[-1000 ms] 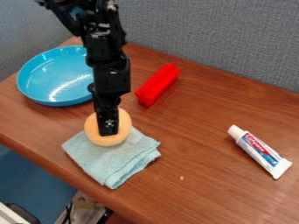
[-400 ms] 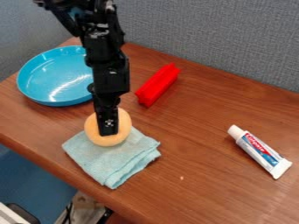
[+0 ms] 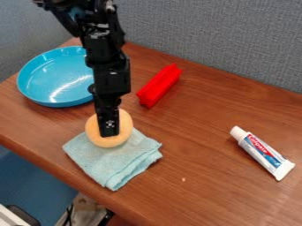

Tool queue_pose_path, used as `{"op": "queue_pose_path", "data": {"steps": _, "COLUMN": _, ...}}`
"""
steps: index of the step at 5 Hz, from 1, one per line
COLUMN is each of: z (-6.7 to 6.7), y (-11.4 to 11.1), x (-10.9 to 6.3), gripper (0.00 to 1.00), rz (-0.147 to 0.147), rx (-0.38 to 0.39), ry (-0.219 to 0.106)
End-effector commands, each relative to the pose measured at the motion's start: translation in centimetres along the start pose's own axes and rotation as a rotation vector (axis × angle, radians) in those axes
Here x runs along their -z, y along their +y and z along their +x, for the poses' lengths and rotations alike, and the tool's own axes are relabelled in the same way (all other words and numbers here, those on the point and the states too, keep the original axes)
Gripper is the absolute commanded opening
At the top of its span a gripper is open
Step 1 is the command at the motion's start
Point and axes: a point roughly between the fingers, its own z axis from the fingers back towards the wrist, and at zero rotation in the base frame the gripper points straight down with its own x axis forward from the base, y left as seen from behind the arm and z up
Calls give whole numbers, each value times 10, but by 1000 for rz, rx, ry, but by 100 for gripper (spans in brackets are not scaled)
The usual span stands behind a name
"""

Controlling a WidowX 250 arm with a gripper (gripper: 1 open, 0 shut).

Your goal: Put the yellow ball on the blue plate

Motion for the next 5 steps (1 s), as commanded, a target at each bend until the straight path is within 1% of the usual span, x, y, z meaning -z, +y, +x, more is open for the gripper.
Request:
{"op": "queue_pose_path", "data": {"steps": 1, "z": -3, "y": -2, "x": 14, "gripper": 0, "rz": -40, "rx": 13, "ry": 10}}
{"op": "queue_pose_path", "data": {"steps": 5, "z": -2, "y": -2, "x": 15, "gripper": 0, "rz": -44, "rx": 28, "ry": -4}}
